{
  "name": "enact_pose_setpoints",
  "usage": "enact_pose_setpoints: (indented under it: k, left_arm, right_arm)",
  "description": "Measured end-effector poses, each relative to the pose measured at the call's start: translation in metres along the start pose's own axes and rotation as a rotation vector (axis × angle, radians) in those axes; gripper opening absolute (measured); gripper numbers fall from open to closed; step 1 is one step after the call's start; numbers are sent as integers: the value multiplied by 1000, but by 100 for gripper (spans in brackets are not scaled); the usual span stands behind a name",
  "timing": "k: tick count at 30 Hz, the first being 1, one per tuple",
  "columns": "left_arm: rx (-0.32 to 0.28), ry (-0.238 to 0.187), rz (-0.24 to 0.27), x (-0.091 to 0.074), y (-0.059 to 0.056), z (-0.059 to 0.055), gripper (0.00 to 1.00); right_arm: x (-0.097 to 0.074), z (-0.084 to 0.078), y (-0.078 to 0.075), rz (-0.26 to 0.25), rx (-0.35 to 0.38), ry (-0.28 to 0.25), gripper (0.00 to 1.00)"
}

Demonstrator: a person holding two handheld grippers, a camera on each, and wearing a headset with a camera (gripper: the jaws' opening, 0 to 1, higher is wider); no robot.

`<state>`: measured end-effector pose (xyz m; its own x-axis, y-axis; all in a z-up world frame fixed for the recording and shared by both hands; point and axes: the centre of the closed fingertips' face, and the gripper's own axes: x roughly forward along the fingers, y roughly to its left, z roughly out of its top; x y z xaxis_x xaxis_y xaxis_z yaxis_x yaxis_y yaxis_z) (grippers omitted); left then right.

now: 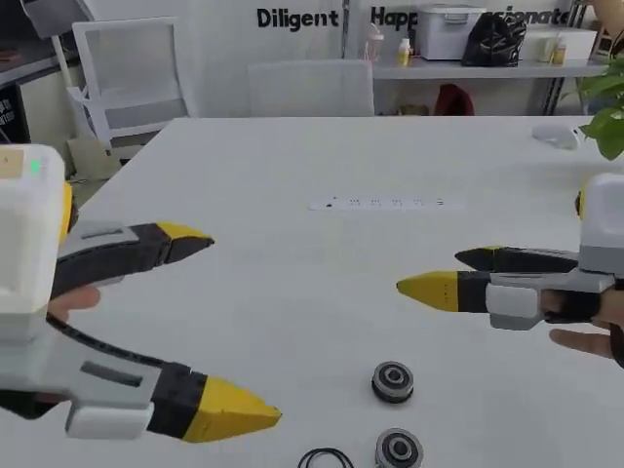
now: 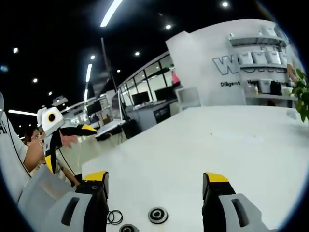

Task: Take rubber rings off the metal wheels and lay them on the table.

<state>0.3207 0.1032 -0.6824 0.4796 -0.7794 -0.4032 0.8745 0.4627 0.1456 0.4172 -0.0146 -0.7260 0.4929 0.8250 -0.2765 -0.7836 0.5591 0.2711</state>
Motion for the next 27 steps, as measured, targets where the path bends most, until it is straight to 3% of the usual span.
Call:
enact_pose_setpoints:
  k: [3, 7, 11, 14, 17, 23, 27]
  left_arm:
    - [30, -23, -8, 7, 3, 13, 99]
    - [53, -114, -38, 24, 3, 43, 97]
    - [81, -145, -59, 39, 0, 61, 94]
    - [96, -160, -77, 48, 0, 69, 94]
    - [98, -170, -82, 56, 1, 71, 90]
    - [86, -204, -45, 77, 11, 69, 86]
    - [96, -192, -32, 96, 9, 59, 74]
  right_arm:
    - [0, -2, -1, -8, -10, 8, 75]
    - [-1, -2, -6, -25, -19, 5, 68]
    - [-1, -7, -9, -33, -30, 26, 66]
    - [0, -13, -10, -32, -38, 51, 67]
    - [1, -20, -11, -33, -50, 80, 66]
    - [6, -36, -11, -22, -78, 142, 63]
    - [8, -48, -11, -13, -94, 186, 60]
